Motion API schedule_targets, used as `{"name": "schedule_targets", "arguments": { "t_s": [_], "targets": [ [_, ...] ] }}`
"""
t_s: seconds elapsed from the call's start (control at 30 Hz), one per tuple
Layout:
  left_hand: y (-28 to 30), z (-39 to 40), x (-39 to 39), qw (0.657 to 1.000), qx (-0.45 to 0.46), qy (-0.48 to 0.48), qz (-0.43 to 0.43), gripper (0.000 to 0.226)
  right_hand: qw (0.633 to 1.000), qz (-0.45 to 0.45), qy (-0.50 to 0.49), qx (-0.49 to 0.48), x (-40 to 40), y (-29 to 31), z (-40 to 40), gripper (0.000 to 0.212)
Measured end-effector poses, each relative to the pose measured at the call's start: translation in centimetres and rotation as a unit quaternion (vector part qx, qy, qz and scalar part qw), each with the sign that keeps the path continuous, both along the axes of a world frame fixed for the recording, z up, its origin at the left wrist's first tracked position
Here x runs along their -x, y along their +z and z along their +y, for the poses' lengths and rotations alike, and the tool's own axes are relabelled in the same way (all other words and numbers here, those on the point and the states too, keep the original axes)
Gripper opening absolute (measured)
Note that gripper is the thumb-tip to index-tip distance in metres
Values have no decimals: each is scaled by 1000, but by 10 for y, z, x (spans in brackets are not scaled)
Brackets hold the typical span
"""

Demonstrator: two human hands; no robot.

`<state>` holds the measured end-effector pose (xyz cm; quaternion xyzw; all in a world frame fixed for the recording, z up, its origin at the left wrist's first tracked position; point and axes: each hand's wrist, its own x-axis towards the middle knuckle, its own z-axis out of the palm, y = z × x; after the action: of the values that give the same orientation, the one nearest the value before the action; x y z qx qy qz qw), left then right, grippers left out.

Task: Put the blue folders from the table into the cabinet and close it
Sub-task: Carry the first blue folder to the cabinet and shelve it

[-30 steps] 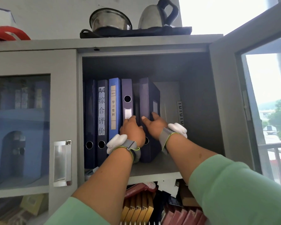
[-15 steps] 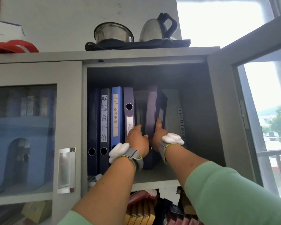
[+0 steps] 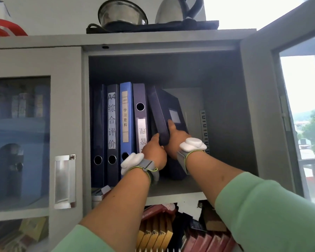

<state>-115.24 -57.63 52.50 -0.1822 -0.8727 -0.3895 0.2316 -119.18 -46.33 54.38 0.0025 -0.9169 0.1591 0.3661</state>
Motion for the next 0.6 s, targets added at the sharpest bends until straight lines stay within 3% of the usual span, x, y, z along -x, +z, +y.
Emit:
{"name": "schedule_targets", "arguments": {
  "t_s": [0.23,0.43,0.6],
  "targets": [
    [5,-1,2,1000,-12,-4,-1,57,998,37,11,56,0,-6,2,101],
    [6,-1,-9,997,-60,29,35,47,990,117,-8,75,-18,-8,-4,61],
    [12,5,-25,995,-90,21,30,46,988,81,11,132,-40,-2,-7,49]
  ]
}}
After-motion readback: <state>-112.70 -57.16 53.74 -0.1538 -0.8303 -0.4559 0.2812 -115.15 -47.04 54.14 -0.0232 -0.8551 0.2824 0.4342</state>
